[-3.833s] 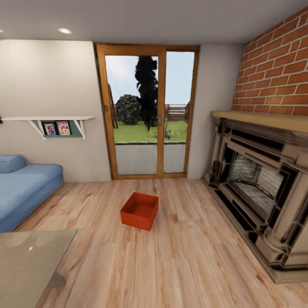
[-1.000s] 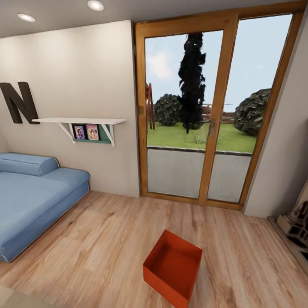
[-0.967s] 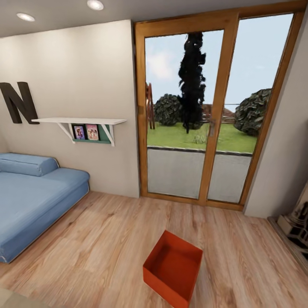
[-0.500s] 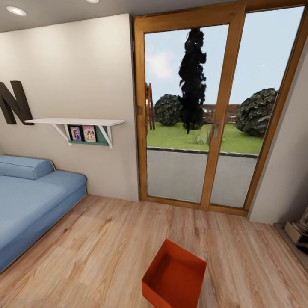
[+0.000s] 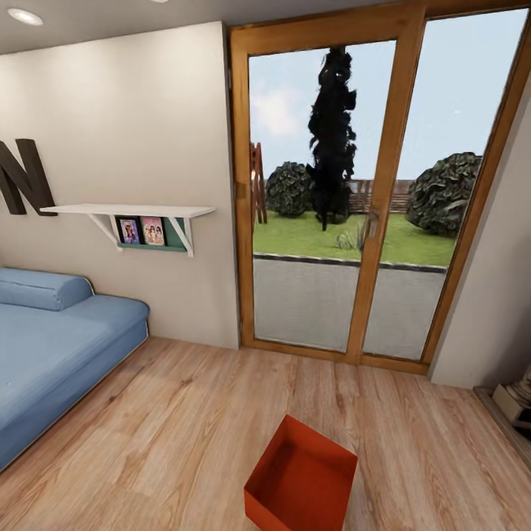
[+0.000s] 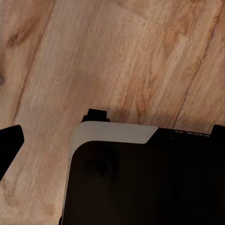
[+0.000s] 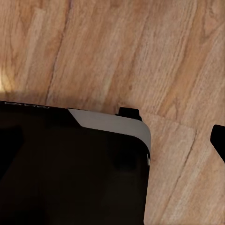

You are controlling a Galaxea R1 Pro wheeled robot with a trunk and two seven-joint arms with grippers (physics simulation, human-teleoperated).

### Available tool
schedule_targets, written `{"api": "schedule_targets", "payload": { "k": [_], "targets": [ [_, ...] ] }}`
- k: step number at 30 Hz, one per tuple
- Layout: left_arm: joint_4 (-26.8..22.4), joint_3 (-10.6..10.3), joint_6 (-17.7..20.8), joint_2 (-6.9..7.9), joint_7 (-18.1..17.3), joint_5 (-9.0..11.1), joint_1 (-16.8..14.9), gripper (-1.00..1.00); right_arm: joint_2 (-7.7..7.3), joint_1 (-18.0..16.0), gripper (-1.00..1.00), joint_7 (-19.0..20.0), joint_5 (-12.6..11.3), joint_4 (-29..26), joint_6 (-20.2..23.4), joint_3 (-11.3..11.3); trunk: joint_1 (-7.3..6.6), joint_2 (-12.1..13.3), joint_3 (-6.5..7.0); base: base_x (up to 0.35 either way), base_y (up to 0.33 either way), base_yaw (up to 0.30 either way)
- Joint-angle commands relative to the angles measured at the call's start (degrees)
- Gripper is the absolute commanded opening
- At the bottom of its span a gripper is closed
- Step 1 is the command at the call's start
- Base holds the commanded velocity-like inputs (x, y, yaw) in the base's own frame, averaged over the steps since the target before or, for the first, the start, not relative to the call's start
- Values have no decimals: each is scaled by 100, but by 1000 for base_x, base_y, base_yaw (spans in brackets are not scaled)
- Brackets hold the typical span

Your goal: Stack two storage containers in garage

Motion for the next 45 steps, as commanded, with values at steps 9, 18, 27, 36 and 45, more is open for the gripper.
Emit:
{"api": "schedule_targets", "payload": {
  "k": [9,18,27,36,45],
  "targets": [
    [5,27,-17,0,-4,35,-4,100,6,-3,100,-2,-38,13,-17,48,0,-5,-7,71,28,0],
    [5,24,-14,0,-8,35,-4,100,6,-3,100,-2,-37,13,-17,48,0,-5,-7,293,140,0],
    [4,24,-15,0,-8,35,-4,100,6,-6,100,-2,-38,13,-17,48,0,-5,-7,306,144,0],
    [4,23,-17,0,-8,35,-4,100,6,-4,100,-2,-44,13,-25,35,0,-5,-7,212,73,-63],
    [3,26,-17,0,-8,35,-4,100,6,-4,100,-2,-55,13,-26,22,0,-5,-7,11,2,-237]
  ]
}}
